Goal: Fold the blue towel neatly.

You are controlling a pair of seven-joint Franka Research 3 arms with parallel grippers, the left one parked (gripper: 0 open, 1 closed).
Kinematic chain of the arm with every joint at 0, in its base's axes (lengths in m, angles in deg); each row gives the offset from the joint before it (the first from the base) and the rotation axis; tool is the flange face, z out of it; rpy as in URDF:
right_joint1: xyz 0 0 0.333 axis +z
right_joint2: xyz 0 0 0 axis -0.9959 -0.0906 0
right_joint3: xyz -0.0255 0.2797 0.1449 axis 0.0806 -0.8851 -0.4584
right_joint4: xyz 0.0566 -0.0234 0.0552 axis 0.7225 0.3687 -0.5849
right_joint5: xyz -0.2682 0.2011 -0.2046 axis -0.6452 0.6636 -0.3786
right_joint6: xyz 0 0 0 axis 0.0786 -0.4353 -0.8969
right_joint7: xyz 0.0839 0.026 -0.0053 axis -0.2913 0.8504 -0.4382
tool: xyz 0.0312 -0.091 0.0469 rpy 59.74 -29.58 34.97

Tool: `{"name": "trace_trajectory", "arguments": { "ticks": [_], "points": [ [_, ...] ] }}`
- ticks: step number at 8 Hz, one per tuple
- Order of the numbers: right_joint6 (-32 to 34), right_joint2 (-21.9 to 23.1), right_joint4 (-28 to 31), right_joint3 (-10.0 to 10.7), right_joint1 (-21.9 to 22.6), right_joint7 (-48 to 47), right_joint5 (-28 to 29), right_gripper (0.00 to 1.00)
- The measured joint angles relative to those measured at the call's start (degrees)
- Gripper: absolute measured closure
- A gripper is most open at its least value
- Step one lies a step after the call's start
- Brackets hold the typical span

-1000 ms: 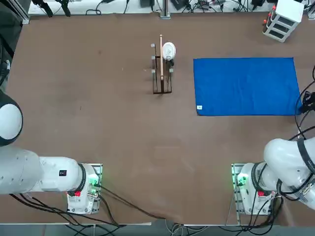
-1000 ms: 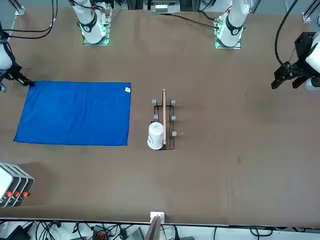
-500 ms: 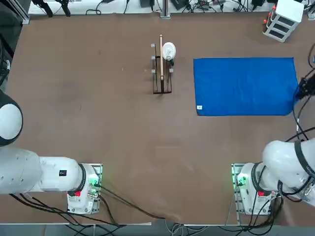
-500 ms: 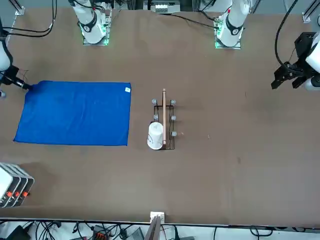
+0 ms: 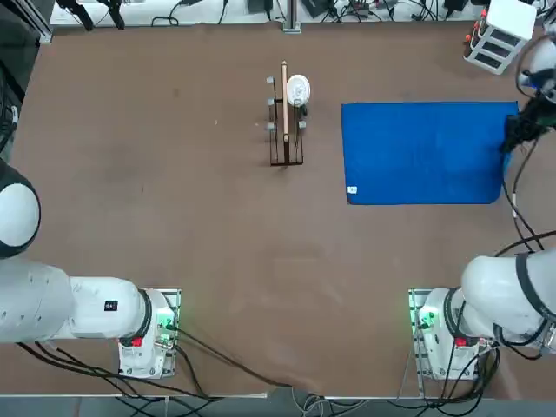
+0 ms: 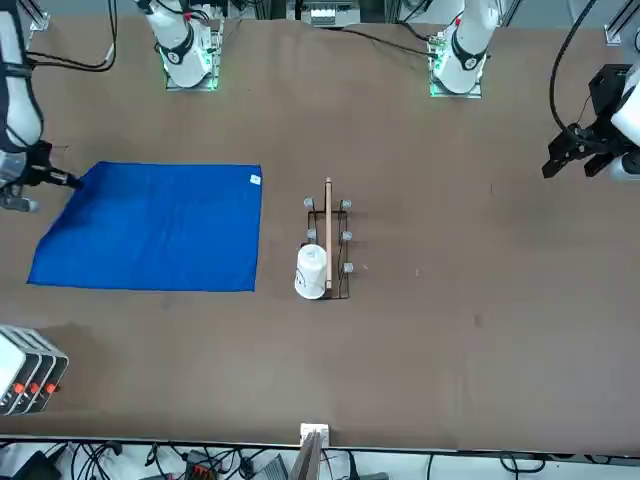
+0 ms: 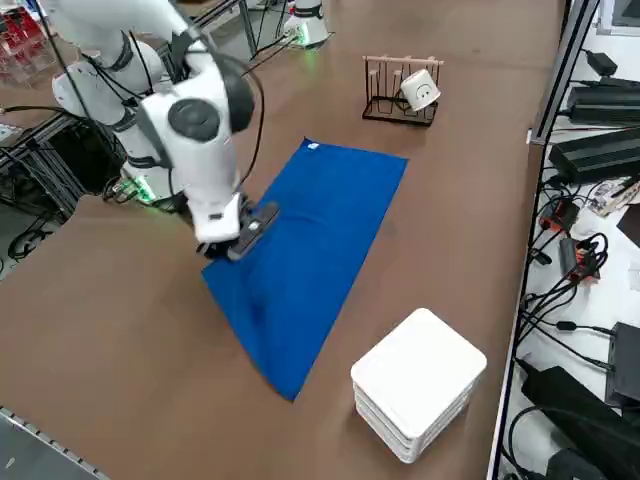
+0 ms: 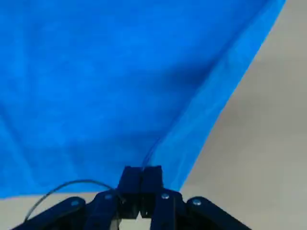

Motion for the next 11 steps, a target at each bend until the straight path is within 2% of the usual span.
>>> {"name": "trace_trajectory", "arguments": {
  "ticks": [2,7,11],
  "points": [
    [4.41,2.08,0.58,-0.32,9.51,-0.35,0.42,0.98],
    [3.9,-1.26,1.75,-0.51,28.59,-1.66,0.64,0.98],
    [3.67,-1.15,1.72,-0.48,39.67,-3.4,3.18,0.98]
  ]
}}
